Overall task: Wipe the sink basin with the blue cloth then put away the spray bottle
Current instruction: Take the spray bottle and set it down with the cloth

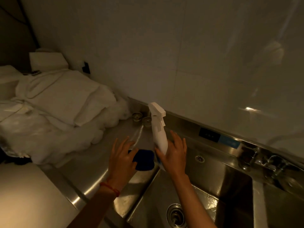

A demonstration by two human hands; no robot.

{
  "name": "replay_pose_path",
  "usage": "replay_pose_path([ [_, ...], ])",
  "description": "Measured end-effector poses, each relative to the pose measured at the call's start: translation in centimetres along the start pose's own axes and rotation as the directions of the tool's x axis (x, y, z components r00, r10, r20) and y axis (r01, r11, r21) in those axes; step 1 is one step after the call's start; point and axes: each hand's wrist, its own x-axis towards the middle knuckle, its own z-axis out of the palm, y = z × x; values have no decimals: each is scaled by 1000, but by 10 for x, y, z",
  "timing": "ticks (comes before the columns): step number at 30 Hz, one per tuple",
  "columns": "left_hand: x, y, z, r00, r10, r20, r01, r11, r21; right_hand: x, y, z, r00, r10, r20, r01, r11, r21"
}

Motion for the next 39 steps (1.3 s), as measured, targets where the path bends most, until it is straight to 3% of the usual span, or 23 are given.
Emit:
replay_pose_path([
  [9,31,-47,32,998,51,24,-51,999,-5,31,0,48,995,93,28,-93,996,10],
  [25,89,-166,95,981,178,83,-160,969,-189,89,-59,136,936,352,28,-351,936,-39],
  [33,104,-190,122,972,212,98,-186,955,-230,112,-52,178,874,480,77,-479,877,-29],
  [39,114,-195,142,977,195,91,-172,962,-210,129,-35,200,869,476,137,-488,870,71],
])
